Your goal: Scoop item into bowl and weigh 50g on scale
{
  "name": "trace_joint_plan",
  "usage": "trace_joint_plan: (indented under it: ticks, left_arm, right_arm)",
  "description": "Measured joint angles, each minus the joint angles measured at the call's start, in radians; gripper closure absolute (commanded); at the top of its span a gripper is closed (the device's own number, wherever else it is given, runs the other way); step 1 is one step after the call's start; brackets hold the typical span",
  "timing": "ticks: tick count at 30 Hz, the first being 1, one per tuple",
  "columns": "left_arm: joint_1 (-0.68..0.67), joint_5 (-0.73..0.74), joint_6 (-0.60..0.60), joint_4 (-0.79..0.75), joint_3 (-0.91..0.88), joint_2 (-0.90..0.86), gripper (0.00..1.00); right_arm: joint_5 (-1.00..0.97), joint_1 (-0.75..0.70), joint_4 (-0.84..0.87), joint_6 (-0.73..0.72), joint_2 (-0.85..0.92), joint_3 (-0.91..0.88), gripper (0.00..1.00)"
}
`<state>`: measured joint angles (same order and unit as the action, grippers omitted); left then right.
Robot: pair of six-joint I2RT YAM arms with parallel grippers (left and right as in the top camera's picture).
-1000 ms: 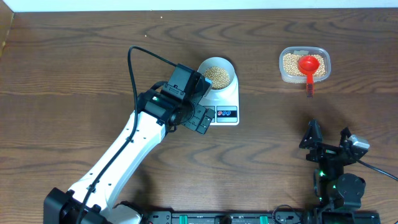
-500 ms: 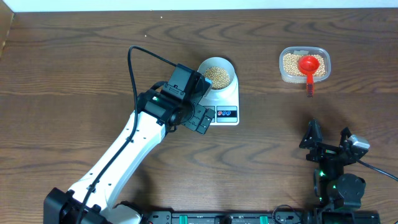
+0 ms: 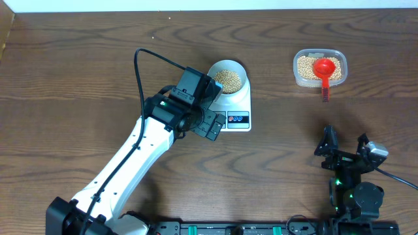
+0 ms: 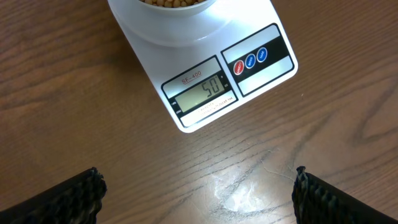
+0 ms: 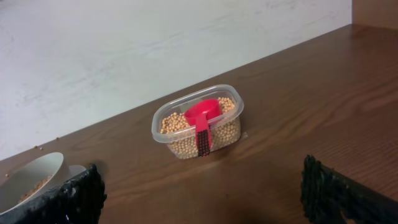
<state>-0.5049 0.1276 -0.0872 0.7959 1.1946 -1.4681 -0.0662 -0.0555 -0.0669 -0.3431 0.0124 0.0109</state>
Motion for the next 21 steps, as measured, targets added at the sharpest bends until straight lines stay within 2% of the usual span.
trace_joint_plan:
  ticks: [16,21]
  left_arm:
    - [0.0,0.0,0.0,0.0,0.0,0.004,0.02]
    - [0.0,0.0,0.0,-0.003,-0.029,0.082,0.02]
  right_arm:
    - [0.0,0.0,0.0,0.0,0.0,0.0,0.01]
    - [0.0,0.0,0.0,0.0,0.0,0.0,0.01]
